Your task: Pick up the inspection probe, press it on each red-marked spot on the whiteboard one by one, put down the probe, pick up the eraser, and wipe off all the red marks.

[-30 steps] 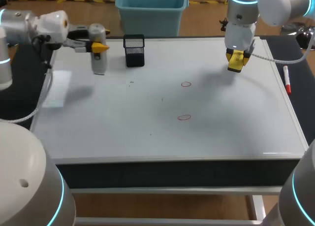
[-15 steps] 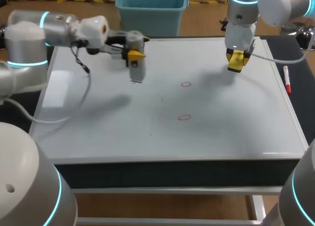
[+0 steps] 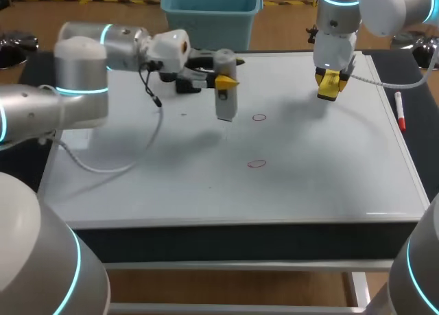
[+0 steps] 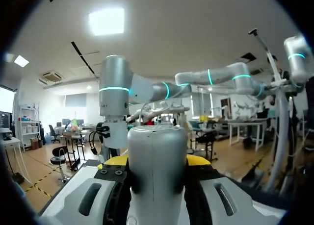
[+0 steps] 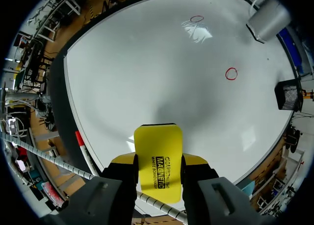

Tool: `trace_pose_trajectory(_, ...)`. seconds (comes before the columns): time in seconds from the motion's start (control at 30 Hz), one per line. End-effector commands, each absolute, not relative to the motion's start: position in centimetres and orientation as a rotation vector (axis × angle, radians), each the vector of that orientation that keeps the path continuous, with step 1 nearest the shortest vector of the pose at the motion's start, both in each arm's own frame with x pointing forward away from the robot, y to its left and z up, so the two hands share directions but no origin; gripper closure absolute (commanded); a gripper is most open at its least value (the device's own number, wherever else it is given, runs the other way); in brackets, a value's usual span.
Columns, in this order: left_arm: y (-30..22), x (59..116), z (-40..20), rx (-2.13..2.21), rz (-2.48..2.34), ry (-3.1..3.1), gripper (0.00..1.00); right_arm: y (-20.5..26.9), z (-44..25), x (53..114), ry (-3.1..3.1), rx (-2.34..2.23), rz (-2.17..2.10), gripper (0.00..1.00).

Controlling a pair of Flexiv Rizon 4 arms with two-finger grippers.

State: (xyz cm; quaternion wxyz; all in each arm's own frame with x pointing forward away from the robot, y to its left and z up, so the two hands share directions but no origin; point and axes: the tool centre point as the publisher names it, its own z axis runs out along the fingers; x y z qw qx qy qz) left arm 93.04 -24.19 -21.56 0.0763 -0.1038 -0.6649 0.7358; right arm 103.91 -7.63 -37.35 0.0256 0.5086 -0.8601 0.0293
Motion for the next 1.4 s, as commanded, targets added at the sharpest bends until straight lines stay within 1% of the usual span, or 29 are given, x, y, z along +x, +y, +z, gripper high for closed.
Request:
trace_pose_trajectory(0.03,-26.1,94.0,-22.5,-0.325,2.21,-1.951,1.0,-7.7,-37.3,104.0,-2.656,1.574,0.092,1.0)
trace_pose_trajectory(0.9,-31.2,98.0,-25.3,-0.316,2.198,-1.907,1.0,-7.7,-37.3,104.0,-2.656,1.574,0.092,1.0)
trace_pose_trajectory(1.4,-32.6,99.1,-26.4,-0.292,2.179,-1.902,1.0,-7.7,-37.3,104.0,-2.656,1.574,0.092,1.0)
